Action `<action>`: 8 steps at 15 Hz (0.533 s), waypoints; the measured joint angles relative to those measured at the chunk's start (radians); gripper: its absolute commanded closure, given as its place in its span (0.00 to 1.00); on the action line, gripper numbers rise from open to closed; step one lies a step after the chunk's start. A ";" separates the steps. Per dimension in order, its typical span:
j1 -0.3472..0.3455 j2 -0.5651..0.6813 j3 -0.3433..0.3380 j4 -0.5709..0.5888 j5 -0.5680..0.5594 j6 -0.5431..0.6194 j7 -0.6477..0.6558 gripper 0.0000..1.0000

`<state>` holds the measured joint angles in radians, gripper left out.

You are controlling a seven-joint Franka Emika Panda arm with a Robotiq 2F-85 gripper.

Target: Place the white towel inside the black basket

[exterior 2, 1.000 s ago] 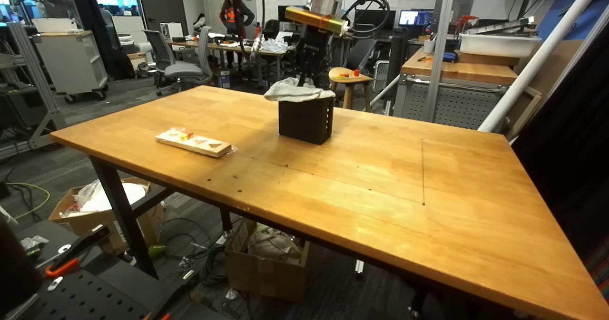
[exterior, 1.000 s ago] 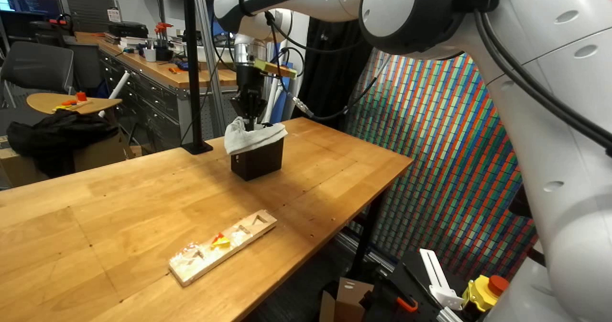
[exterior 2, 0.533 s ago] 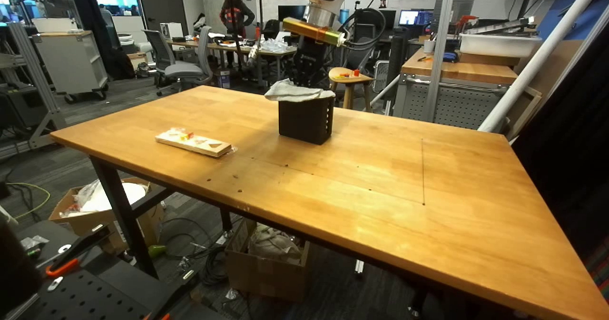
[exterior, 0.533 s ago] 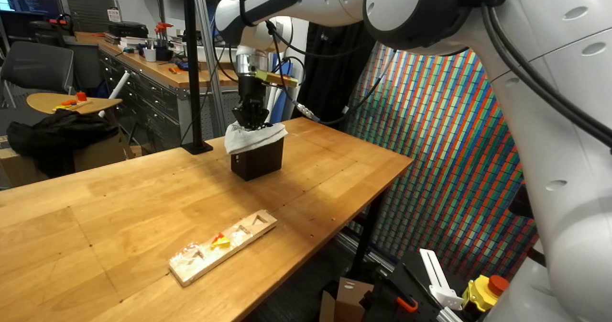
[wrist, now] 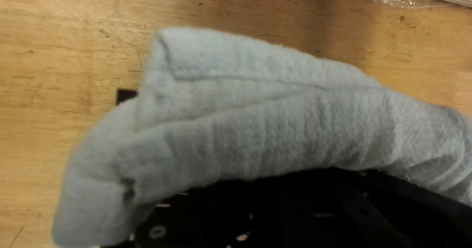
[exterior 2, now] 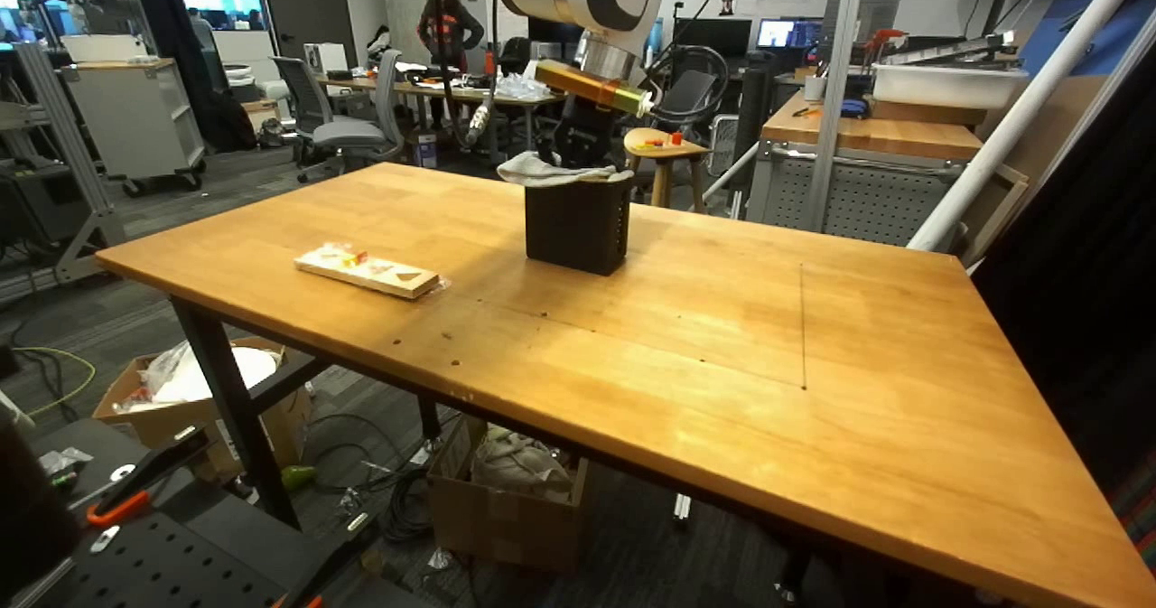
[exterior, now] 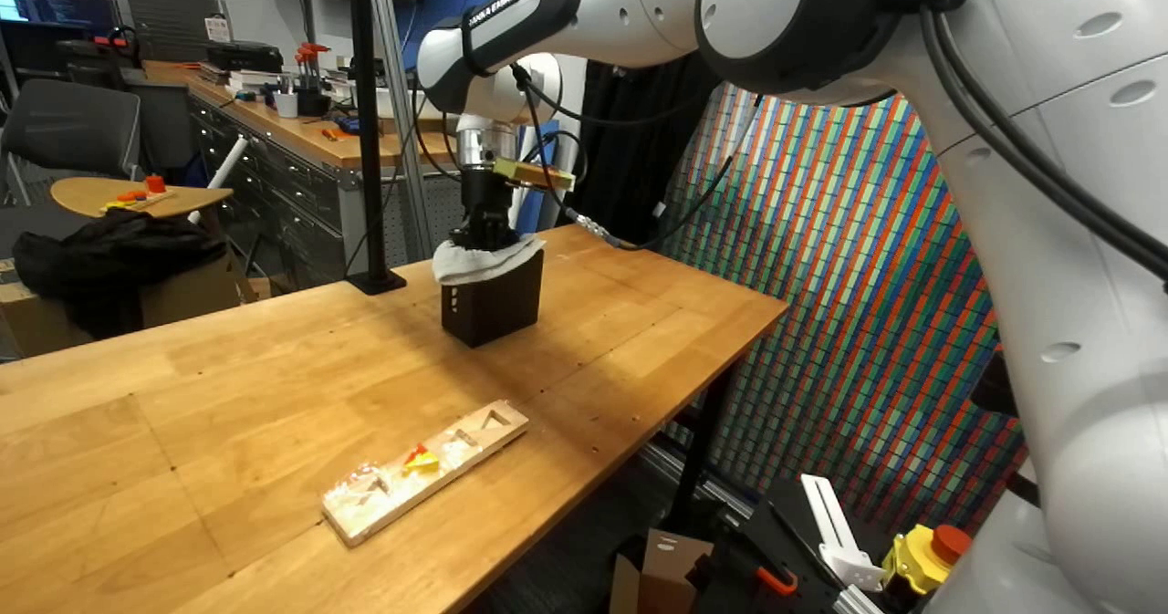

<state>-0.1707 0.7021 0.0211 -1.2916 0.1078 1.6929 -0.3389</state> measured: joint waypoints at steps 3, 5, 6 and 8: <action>-0.001 -0.006 0.000 -0.009 0.000 0.005 0.000 0.98; -0.001 -0.023 0.000 -0.026 0.000 0.010 0.000 0.98; -0.001 -0.033 0.000 -0.035 0.000 0.013 0.001 0.98; -0.001 -0.063 0.000 -0.055 0.000 0.022 0.002 0.98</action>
<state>-0.1712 0.6391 0.0207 -1.3469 0.1079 1.7151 -0.3370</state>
